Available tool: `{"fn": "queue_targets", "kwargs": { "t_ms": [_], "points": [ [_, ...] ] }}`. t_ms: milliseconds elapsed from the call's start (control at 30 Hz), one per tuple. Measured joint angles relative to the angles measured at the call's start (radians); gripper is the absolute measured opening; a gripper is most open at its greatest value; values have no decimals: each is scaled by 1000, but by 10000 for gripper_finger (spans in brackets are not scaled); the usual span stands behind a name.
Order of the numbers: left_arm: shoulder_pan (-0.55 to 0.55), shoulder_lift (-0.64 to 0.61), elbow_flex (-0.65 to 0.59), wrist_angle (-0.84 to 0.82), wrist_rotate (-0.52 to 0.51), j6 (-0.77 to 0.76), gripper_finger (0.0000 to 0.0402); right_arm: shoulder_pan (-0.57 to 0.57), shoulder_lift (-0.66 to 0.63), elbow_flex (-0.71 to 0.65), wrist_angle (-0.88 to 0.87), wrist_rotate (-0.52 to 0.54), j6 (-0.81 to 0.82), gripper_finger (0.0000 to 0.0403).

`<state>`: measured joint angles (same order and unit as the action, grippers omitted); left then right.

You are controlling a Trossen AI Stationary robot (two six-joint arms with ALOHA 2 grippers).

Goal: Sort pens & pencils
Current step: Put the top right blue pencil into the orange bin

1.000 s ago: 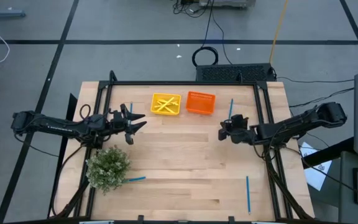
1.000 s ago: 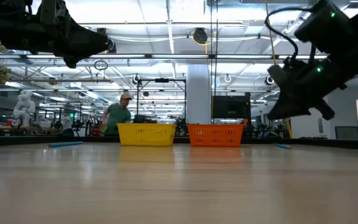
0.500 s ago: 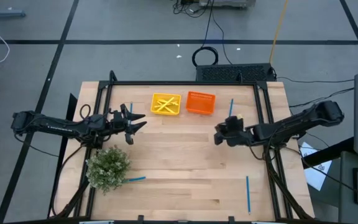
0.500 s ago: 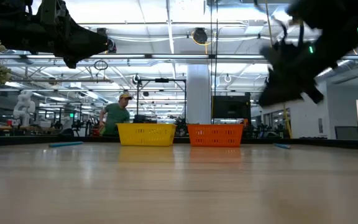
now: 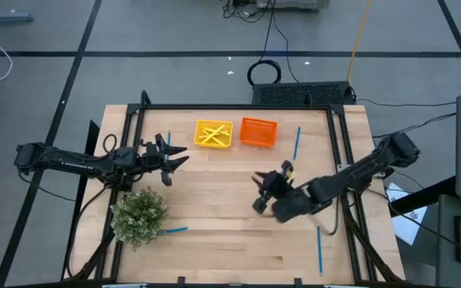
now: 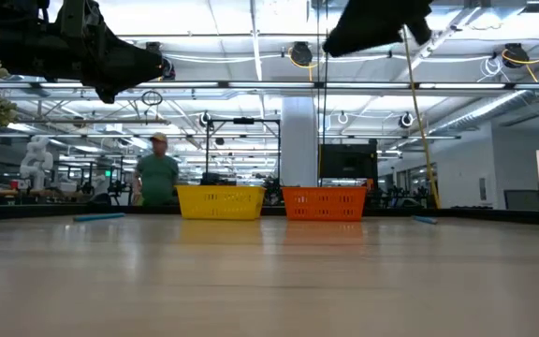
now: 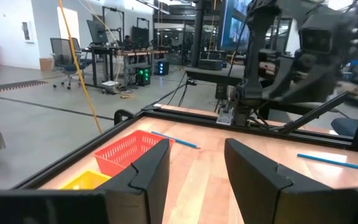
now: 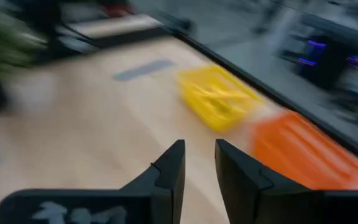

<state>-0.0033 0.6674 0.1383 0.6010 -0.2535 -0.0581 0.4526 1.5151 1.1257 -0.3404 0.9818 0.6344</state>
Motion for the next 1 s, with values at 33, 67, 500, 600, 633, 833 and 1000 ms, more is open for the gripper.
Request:
{"fn": "queue_targets", "kwargs": {
  "t_ms": [33, 67, 500, 600, 633, 833, 1000],
  "points": [
    [0, 0, 0, 0, 0, 0, 159, 1, 30, 55, -139, 35, 96, 74],
    [0, 0, 0, 0, 0, -1, 159, 0, 56, 100, -263, 53, 194, 72],
    [0, 0, 0, -7, 0, 0, 159, -67, 150, 101, -1046, -96, 998, 48],
    [0, 0, 0, -7, 0, -1, 159, -67, 139, 4, -1011, -98, 1074, 47],
    [0, 0, 0, -7, 0, -1, 159, -67, 134, -34, -989, -109, 1100, 47],
    [0, 0, 0, -7, 0, -4, 159, -107, 125, -196, -856, -181, 1191, 47],
    [0, 0, 0, -7, 0, -4, 159, -196, 125, -255, -822, -277, 1255, 51]
  ]
}}
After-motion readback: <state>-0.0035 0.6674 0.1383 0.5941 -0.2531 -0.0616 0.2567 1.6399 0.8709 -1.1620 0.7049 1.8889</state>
